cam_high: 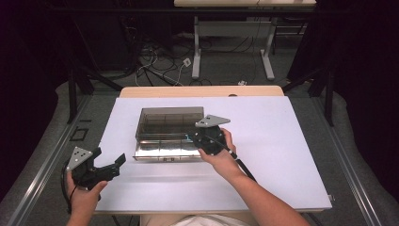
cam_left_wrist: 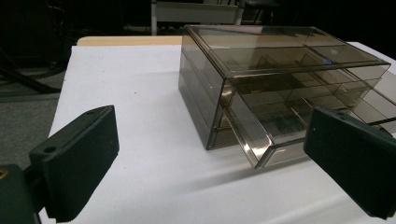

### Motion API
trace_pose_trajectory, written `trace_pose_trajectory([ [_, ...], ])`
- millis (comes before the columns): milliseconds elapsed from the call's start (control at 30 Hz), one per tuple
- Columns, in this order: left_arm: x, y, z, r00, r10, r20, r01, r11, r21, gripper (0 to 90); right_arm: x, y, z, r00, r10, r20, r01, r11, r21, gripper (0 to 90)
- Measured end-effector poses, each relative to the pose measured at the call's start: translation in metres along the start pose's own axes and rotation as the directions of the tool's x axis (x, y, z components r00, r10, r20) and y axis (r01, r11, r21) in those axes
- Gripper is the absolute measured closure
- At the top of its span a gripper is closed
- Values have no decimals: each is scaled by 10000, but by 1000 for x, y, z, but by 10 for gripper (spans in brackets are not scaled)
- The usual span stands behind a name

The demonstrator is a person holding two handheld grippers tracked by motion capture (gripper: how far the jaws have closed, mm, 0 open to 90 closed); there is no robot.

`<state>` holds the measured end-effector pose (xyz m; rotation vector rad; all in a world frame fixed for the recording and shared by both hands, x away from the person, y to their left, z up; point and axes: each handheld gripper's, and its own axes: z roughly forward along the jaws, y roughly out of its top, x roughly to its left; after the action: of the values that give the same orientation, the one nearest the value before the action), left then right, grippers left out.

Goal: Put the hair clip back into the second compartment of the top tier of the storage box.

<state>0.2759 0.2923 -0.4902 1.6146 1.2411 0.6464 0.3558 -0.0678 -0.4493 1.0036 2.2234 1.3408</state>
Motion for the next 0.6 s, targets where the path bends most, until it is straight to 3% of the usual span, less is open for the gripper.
trace_pose_trajectory([
  [600, 0, 0, 0, 10000, 10, 20, -10, 10000, -1, 32, 18, -2, 24, 9991, -202, -386, 217, 9990, 400, 888],
])
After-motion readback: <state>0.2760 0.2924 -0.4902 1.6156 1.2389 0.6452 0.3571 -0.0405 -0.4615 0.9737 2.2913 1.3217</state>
